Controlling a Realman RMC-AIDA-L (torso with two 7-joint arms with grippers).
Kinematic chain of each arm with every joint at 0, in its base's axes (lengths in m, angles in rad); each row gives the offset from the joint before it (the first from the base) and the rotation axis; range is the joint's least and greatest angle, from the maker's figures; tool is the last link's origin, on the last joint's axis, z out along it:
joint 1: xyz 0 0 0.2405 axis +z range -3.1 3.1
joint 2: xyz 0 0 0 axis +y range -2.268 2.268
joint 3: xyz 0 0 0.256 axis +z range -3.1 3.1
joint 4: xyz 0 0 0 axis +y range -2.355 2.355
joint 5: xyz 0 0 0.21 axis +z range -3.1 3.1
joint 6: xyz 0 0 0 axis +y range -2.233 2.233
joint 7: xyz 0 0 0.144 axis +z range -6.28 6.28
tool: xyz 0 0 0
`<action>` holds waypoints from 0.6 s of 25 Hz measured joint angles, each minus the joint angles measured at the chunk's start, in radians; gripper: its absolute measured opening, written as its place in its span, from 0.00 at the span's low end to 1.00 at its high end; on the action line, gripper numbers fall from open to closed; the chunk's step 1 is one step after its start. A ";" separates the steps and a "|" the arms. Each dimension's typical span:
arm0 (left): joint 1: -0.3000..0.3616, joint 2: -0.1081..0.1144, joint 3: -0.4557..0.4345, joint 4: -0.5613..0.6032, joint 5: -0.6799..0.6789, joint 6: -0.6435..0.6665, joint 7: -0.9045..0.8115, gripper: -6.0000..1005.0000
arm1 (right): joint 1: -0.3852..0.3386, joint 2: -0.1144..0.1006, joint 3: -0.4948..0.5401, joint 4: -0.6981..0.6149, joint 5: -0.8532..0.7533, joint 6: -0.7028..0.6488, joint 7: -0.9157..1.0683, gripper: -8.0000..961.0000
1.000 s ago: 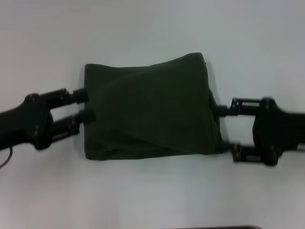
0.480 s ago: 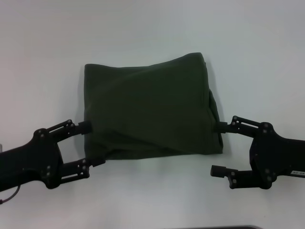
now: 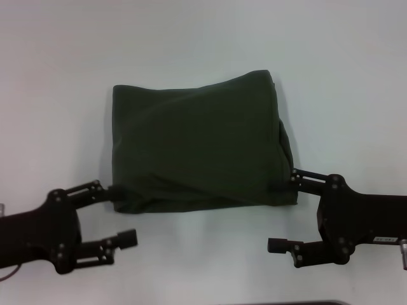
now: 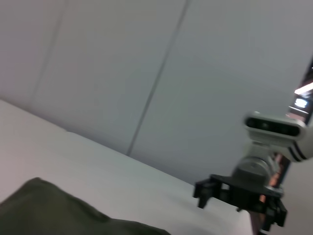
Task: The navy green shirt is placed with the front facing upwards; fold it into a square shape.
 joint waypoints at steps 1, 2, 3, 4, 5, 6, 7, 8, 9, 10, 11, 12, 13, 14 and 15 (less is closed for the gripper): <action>-0.004 0.000 0.006 0.005 0.005 0.001 0.010 0.81 | 0.003 0.000 -0.001 0.006 0.000 0.000 0.000 0.95; -0.008 -0.001 0.011 0.009 0.009 0.001 0.019 0.81 | 0.007 0.000 -0.002 0.011 0.000 0.000 0.000 0.95; -0.013 -0.002 0.015 0.014 0.014 0.000 0.028 0.81 | 0.011 0.000 -0.003 0.017 0.000 0.001 0.000 0.95; -0.017 -0.004 0.020 0.018 0.020 -0.002 0.034 0.81 | 0.014 0.000 -0.004 0.022 0.000 0.001 -0.001 0.95; -0.019 -0.005 0.022 0.019 0.023 -0.004 0.038 0.81 | 0.018 0.001 -0.005 0.027 0.000 0.004 -0.002 0.95; -0.020 -0.007 0.023 0.021 0.026 -0.006 0.042 0.81 | 0.018 0.001 -0.005 0.027 0.000 0.004 -0.002 0.95; -0.021 -0.007 0.021 0.021 0.027 -0.008 0.044 0.81 | 0.018 0.001 -0.005 0.028 0.000 0.007 -0.003 0.95; -0.021 -0.007 0.017 0.022 0.027 -0.009 0.047 0.81 | 0.018 0.001 -0.004 0.028 0.000 0.010 -0.003 0.95; -0.021 -0.007 0.013 0.022 0.026 -0.009 0.049 0.81 | 0.017 0.000 -0.002 0.028 0.000 0.011 -0.004 0.95; -0.021 -0.007 0.009 0.022 0.023 -0.008 0.049 0.81 | 0.017 0.000 0.000 0.028 0.000 0.011 -0.004 0.95; -0.022 -0.007 0.006 0.022 0.022 -0.007 0.049 0.81 | 0.017 0.000 0.003 0.028 0.001 0.012 -0.004 0.95; -0.022 -0.006 0.002 0.022 0.020 -0.005 0.049 0.81 | 0.018 0.000 0.005 0.028 0.001 0.012 -0.005 0.95; -0.024 -0.006 -0.001 0.022 0.019 -0.005 0.049 0.81 | 0.019 0.000 0.007 0.028 0.003 0.012 -0.005 0.95; -0.025 -0.006 -0.003 0.022 0.019 -0.005 0.049 0.81 | 0.020 0.000 0.007 0.029 0.004 0.012 -0.005 0.95; -0.025 -0.006 -0.005 0.022 0.019 -0.006 0.049 0.81 | 0.021 0.000 0.007 0.029 0.006 0.013 -0.005 0.95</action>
